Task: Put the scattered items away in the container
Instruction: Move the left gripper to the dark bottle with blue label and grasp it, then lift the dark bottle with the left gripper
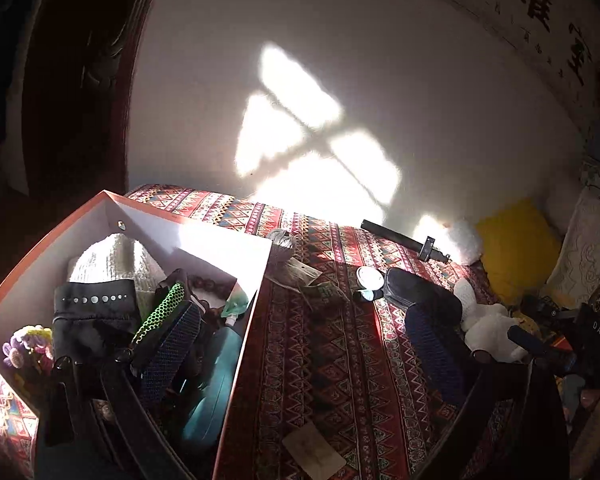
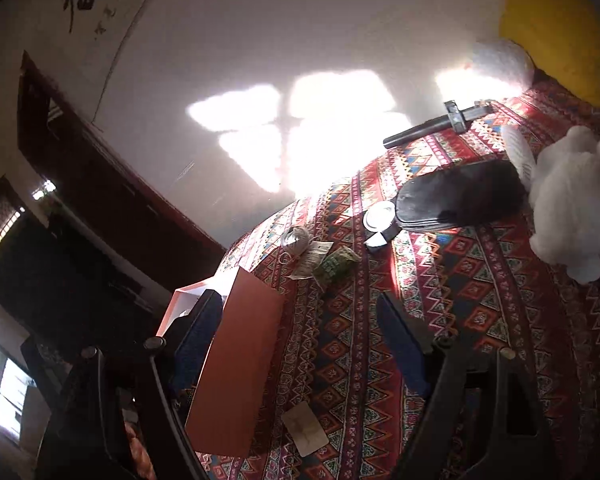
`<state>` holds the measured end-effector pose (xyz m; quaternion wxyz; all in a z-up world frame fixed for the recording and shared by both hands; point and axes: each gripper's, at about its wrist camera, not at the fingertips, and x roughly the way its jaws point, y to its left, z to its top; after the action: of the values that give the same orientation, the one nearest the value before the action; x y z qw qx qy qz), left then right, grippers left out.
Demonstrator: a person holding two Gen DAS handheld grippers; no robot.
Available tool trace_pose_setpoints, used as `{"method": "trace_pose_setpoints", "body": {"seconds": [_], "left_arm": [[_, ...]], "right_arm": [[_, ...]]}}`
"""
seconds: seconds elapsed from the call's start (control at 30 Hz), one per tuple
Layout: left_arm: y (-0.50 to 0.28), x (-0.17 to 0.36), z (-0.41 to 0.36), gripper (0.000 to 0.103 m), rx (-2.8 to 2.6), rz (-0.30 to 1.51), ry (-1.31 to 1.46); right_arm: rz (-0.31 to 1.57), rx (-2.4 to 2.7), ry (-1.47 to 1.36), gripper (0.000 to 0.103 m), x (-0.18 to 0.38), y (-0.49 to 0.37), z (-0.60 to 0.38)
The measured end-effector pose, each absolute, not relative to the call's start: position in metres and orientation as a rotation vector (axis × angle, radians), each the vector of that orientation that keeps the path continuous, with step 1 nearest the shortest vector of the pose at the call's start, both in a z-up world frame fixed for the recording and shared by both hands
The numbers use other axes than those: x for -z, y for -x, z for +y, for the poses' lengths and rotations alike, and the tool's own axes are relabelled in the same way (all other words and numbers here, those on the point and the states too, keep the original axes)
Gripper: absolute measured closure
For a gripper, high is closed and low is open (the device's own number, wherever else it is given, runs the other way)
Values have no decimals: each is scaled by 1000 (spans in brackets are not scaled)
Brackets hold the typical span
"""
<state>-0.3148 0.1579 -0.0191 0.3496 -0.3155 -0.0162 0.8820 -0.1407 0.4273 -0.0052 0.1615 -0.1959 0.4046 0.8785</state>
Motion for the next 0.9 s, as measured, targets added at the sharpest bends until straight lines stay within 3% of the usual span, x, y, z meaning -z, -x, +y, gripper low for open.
{"method": "trace_pose_setpoints", "body": {"seconds": [0.3, 0.4, 0.53, 0.73, 0.8, 0.83, 0.87, 0.9], "left_arm": [[290, 89, 330, 0, -2133, 450, 794], [312, 112, 390, 0, -2080, 573, 814], [365, 155, 456, 0, -2013, 719, 886], [418, 206, 503, 3, -1974, 830, 981], [419, 207, 510, 35, -1888, 762, 1012], [417, 207, 511, 58, -1845, 728, 1038], [413, 205, 511, 75, -1824, 710, 1048], [408, 204, 511, 80, -1819, 711, 1056]], "right_arm": [[1460, -2247, 590, 24, 106, 93, 515], [1441, -2233, 660, 24, 126, 97, 526], [1592, -2212, 712, 24, 150, 108, 543], [1588, -2222, 732, 23, 153, 120, 556], [1612, -2215, 771, 23, 160, 124, 557], [1629, -2206, 789, 23, 163, 125, 556], [1651, -2192, 800, 22, 167, 125, 556], [1677, -2179, 799, 20, 170, 125, 556]]}}
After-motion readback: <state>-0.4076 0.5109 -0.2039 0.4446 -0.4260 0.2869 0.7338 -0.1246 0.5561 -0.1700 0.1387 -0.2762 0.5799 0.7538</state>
